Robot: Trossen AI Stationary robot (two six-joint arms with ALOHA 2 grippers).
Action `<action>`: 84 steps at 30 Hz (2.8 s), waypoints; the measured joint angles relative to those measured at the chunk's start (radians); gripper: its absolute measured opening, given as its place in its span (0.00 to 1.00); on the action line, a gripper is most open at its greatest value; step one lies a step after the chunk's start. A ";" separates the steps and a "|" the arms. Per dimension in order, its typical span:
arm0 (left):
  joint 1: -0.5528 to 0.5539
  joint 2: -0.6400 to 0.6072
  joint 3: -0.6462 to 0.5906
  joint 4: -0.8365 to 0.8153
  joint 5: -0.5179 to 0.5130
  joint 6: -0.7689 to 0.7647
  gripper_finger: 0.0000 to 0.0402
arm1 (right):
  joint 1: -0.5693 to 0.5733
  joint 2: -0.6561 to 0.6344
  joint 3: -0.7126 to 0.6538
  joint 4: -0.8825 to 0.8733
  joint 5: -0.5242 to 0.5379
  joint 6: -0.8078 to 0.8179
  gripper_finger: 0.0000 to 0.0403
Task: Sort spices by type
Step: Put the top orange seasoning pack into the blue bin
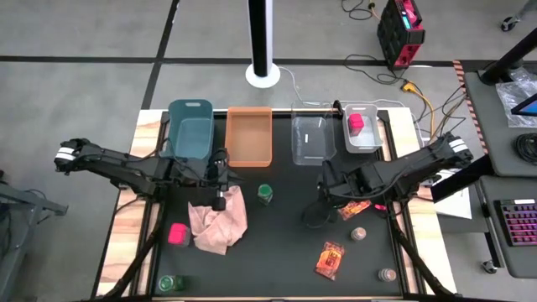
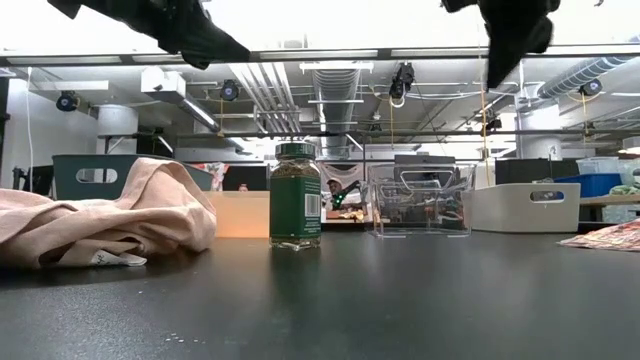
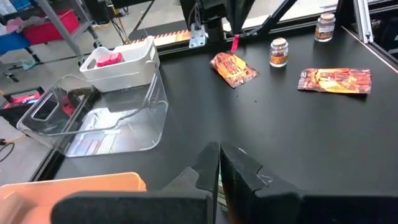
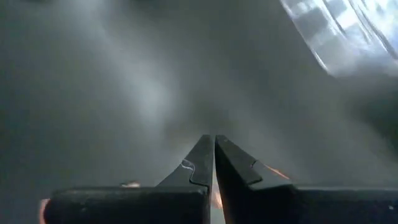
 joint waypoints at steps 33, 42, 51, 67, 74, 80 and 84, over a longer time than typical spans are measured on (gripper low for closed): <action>0.001 -0.006 0.000 0.033 0.000 0.079 0.00 | -0.108 0.188 -0.394 0.133 -0.158 -0.697 0.49; 0.001 -0.006 0.000 0.028 0.001 0.071 0.00 | -0.163 0.267 -0.408 0.161 -0.236 -0.827 0.47; 0.001 -0.006 0.000 0.029 0.002 0.070 0.00 | -0.176 0.271 -0.419 0.206 -0.244 -0.873 0.22; 0.001 -0.006 0.000 0.049 0.002 0.052 0.00 | -0.157 0.037 -0.421 0.258 -0.127 -0.680 0.02; 0.001 -0.007 0.000 0.071 0.001 0.044 0.00 | -0.075 -0.170 -0.422 0.462 0.025 -0.618 0.02; 0.001 -0.007 0.000 0.123 0.000 0.025 0.00 | 0.013 -0.221 -0.454 0.740 0.200 -0.748 0.02; 0.000 -0.007 0.000 0.183 -0.072 -0.014 0.00 | 0.035 -0.193 -0.500 0.960 0.270 -0.871 0.02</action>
